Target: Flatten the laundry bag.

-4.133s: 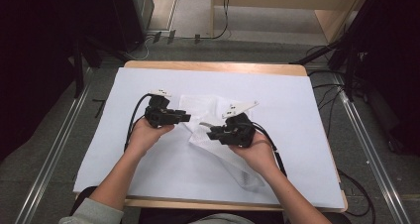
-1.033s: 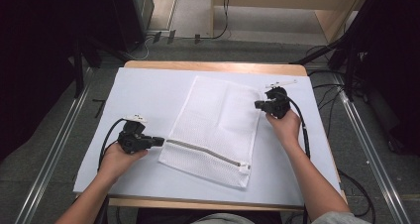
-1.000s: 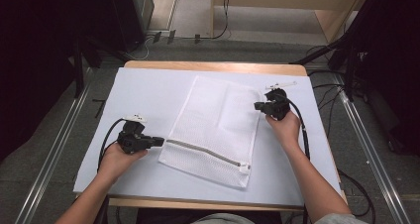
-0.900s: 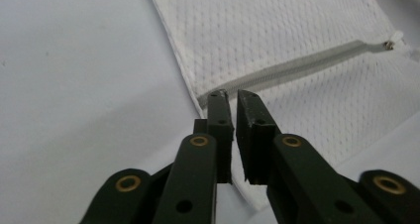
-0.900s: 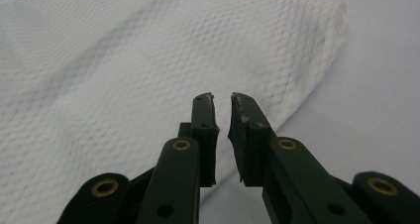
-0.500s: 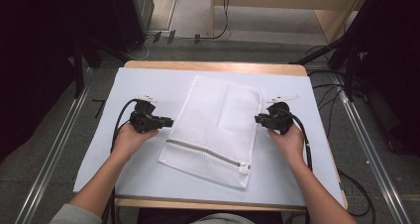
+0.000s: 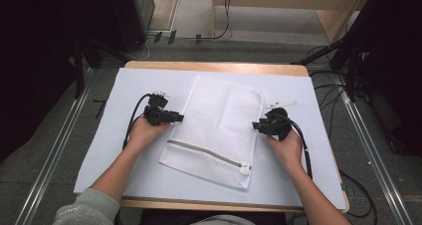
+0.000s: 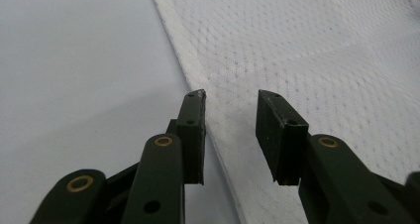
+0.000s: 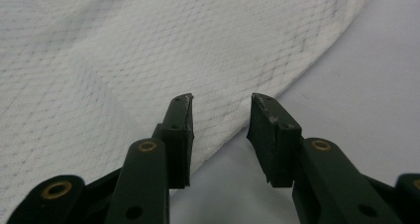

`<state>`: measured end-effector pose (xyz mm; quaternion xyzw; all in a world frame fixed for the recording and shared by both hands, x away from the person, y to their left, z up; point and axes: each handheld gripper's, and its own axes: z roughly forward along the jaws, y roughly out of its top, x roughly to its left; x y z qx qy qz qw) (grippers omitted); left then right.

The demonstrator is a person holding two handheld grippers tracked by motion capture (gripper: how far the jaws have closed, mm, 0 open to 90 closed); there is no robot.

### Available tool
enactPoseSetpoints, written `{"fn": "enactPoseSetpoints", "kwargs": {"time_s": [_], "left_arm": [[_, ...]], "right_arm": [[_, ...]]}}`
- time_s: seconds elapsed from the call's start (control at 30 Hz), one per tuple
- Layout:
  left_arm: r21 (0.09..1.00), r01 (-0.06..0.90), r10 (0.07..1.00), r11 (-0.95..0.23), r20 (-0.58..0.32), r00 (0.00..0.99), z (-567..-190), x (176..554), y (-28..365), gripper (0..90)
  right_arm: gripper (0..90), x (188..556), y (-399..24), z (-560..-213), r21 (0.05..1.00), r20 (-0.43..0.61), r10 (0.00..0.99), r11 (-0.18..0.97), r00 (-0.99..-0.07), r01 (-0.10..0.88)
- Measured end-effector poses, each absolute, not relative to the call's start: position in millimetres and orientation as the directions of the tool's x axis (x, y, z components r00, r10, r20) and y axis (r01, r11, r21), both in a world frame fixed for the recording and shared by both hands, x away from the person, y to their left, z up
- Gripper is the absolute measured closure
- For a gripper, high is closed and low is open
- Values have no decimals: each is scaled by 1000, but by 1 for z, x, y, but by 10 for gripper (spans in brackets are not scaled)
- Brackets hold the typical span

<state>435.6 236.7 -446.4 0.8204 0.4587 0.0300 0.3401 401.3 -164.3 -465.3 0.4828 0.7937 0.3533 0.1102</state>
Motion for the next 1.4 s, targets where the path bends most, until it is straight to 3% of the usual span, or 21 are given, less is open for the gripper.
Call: {"fn": "enactPoseSetpoints", "kwargs": {"time_s": [0.13, 0.27, 0.3, 0.5, 0.57, 0.7, 1.4], "left_arm": [[573, 737, 772, -359, -261, 579, -451, 439, 232, 649], [580, 733, 778, -356, -251, 576, -453, 439, 232, 726], [581, 728, 781, -364, -236, 579, -453, 439, 231, 787], [579, 723, 773, -377, -233, 590, -454, 438, 229, 900], [580, 724, 767, -373, -246, 592, -454, 438, 227, 900], [571, 738, 773, -360, -260, 578, -453, 438, 229, 900], [566, 764, 791, -308, -294, 537, -452, 418, 250, 900]], "right_arm": [[625, 400, -159, -468, 661, 152, 844, 301, -515, 688], [646, 398, -155, -469, 657, 112, 847, 329, -519, 678], [676, 397, -153, -469, 657, 86, 849, 345, -521, 670], [800, 396, -151, -468, 652, 66, 844, 368, -533, 663], [859, 397, -152, -468, 651, 75, 842, 365, -535, 666], [887, 399, -155, -467, 646, 104, 842, 347, -529, 680], [886, 437, -154, -463, 657, 108, 832, 351, -544, 667]]}}
